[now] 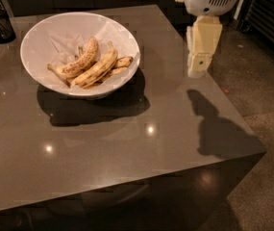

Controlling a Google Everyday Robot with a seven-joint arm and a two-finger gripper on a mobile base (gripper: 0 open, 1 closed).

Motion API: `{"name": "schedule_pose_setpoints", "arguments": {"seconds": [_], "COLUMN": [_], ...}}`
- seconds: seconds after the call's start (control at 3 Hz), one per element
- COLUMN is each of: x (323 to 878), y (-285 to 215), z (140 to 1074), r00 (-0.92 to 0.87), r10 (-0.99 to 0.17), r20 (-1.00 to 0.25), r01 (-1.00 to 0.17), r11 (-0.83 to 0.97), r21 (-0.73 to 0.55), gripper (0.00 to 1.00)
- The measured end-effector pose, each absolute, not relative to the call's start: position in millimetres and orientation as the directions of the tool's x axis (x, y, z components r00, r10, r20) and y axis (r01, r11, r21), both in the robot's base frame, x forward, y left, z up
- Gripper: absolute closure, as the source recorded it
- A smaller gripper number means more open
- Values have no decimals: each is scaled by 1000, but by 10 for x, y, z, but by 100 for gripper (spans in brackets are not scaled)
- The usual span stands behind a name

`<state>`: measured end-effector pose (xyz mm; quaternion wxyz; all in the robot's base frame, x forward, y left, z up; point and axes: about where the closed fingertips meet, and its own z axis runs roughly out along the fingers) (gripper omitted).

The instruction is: Pick banana from white bowl

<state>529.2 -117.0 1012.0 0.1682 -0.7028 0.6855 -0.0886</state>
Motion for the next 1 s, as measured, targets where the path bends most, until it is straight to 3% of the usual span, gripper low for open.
{"name": "schedule_pose_setpoints", "arguments": {"seconds": [1.0], "x": [5697], "y": [-527], "z": [10013], "r00": [197], "r10": [-976], "r20": [-90], "r01": [-927], "r11": [-156], "r21": [-341], "gripper": [0]}}
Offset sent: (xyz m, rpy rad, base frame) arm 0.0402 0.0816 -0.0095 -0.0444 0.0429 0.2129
